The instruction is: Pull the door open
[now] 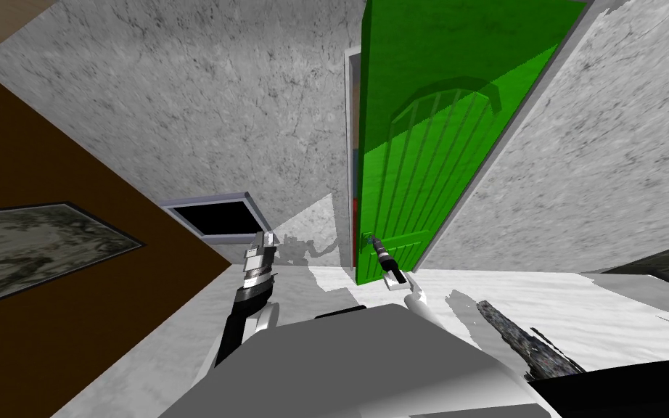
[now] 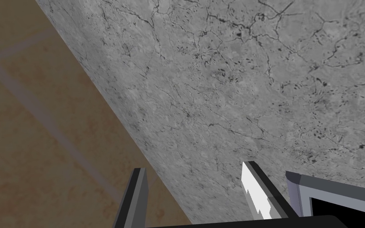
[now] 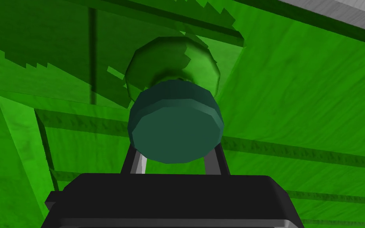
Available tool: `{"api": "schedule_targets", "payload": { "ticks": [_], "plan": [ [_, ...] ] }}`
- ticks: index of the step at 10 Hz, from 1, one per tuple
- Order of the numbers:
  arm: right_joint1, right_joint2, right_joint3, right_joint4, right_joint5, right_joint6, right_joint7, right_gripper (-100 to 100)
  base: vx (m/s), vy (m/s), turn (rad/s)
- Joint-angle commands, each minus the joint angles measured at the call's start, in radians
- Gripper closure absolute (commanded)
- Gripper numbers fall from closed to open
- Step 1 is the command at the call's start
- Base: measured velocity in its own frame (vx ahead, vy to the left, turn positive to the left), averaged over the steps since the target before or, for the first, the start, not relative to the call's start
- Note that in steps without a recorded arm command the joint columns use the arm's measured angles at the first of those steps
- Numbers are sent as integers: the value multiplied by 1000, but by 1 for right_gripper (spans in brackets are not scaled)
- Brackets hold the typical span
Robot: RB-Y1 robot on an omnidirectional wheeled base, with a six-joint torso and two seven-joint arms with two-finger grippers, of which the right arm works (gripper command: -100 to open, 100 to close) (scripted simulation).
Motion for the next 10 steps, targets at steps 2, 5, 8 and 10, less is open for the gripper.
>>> {"api": "schedule_targets", "payload": {
  "ticks": [2, 5, 8, 10],
  "plan": [
    [-6, 19, 35, -10, -16, -9, -23, 100, -29, -22, 14],
    [-11, 15, 52, -7, -60, -7, -64, 100, -21, -14, 10],
    [-11, 15, 52, -7, -60, -7, -64, 100, -12, -5, -6],
    [-11, 15, 52, -7, -60, -7, -64, 100, 10, 7, 4]
  ]
}}
